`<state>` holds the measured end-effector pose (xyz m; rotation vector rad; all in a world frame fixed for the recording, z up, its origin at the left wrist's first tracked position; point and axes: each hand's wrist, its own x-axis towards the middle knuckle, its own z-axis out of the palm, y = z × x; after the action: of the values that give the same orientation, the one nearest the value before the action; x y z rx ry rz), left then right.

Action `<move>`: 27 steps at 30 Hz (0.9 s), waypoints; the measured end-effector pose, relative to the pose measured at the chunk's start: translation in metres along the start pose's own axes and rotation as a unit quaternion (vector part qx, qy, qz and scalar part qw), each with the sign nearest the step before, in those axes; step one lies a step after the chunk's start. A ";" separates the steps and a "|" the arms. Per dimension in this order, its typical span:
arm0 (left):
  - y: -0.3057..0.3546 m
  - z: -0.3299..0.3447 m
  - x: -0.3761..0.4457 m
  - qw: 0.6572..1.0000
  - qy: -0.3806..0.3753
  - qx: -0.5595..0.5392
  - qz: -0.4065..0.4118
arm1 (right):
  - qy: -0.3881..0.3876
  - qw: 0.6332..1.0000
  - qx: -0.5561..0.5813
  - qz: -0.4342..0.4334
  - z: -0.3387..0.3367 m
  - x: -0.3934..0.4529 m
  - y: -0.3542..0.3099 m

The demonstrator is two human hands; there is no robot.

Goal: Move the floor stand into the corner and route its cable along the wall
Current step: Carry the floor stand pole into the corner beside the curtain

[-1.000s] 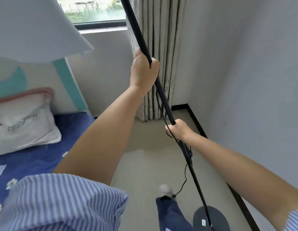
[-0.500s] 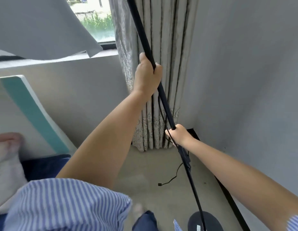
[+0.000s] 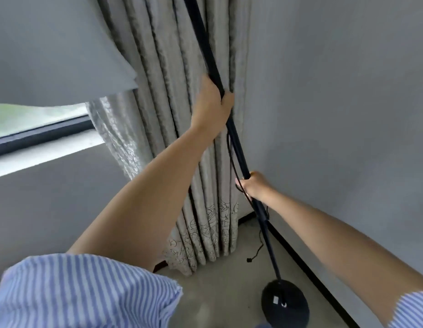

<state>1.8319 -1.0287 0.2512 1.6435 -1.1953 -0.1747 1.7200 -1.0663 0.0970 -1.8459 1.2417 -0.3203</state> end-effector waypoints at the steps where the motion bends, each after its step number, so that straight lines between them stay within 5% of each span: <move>1: 0.000 0.007 0.013 1.000 -0.003 0.006 0.009 | 0.004 1.000 0.010 0.009 -0.006 0.014 -0.001; 14: -0.021 0.085 0.117 0.997 -0.021 0.074 0.009 | -0.031 0.994 0.102 0.018 -0.044 0.163 0.002; 27: -0.036 0.133 0.143 0.983 0.010 0.181 -0.002 | -0.049 0.995 0.087 -0.002 -0.056 0.223 0.022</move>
<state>1.8408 -1.2254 0.2240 1.9564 -1.2628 0.0625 1.7762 -1.2869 0.0603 -1.6948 1.1078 -0.3246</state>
